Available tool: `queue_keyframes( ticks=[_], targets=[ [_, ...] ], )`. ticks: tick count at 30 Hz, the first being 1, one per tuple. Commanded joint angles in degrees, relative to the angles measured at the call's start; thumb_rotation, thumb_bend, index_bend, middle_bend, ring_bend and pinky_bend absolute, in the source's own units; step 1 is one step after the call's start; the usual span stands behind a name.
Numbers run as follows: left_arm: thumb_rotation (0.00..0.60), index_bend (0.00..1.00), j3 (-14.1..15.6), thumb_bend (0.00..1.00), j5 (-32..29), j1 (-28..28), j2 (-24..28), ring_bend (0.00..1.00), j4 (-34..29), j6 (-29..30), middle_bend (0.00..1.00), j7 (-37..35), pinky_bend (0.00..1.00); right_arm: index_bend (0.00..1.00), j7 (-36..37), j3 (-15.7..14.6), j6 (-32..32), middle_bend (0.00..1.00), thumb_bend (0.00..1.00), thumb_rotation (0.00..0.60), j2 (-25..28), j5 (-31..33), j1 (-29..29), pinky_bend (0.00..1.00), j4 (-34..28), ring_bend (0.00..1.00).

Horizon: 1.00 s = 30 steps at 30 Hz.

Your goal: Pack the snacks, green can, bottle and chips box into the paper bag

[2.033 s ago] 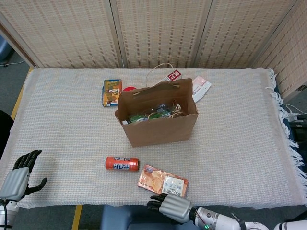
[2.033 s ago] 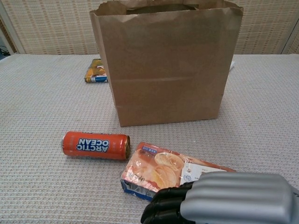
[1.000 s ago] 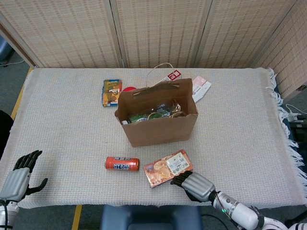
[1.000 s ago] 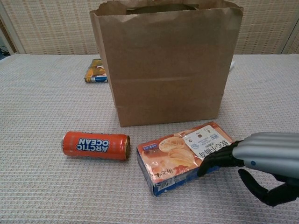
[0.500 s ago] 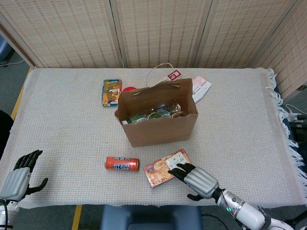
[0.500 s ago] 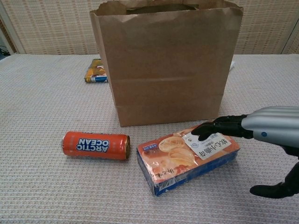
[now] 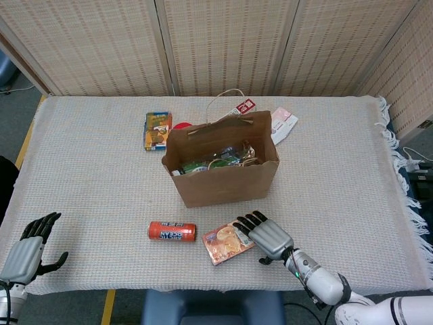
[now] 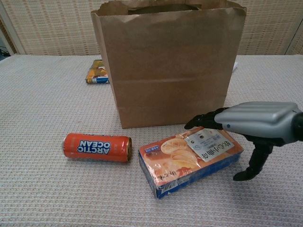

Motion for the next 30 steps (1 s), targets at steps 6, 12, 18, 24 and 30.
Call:
queue_keyframes(
  ticks=[6, 12, 18, 24, 30],
  targets=[
    [0.600, 0.00, 0.2, 0.33, 0.4, -0.1, 0.4, 0.00, 0.0, -0.3, 0.00, -0.9, 0.01, 0.00, -8.8, 0.7, 4.3, 0.00, 0.07, 0.600, -9.6, 11.5, 6.2, 0.03, 4.3, 0.00],
    [0.600, 0.00, 0.3, 0.33, 0.6, -0.1, 0.6, 0.00, 0.0, -0.3, 0.00, -1.4, 0.01, 0.00, -11.3, -0.2, 7.2, 0.02, 0.07, 0.600, -12.0, 15.6, 7.8, 0.07, 5.4, 0.01],
    [0.600, 0.00, 0.3, 0.33, 0.7, -0.1, 0.6, 0.00, -0.1, -0.2, 0.00, -1.6, 0.01, 0.48, -9.1, -1.2, 10.0, 0.47, 0.27, 0.600, -12.2, 12.2, 6.6, 0.69, 4.5, 0.52],
    [0.600, 0.00, 0.4, 0.33, 0.7, 0.1, 0.6, 0.00, -0.3, 0.0, 0.00, -1.3, 0.01, 0.59, -4.5, -2.6, 11.4, 0.57, 0.31, 0.600, -8.9, 6.8, 4.2, 0.75, 1.3, 0.62],
    [0.600, 0.00, 0.3, 0.33, 0.6, 0.2, 0.4, 0.00, -0.4, 0.3, 0.00, -0.8, 0.01, 0.59, 4.1, -1.0, 14.3, 0.57, 0.32, 0.600, -3.9, -3.0, 1.1, 0.75, -5.3, 0.62]
  ],
)
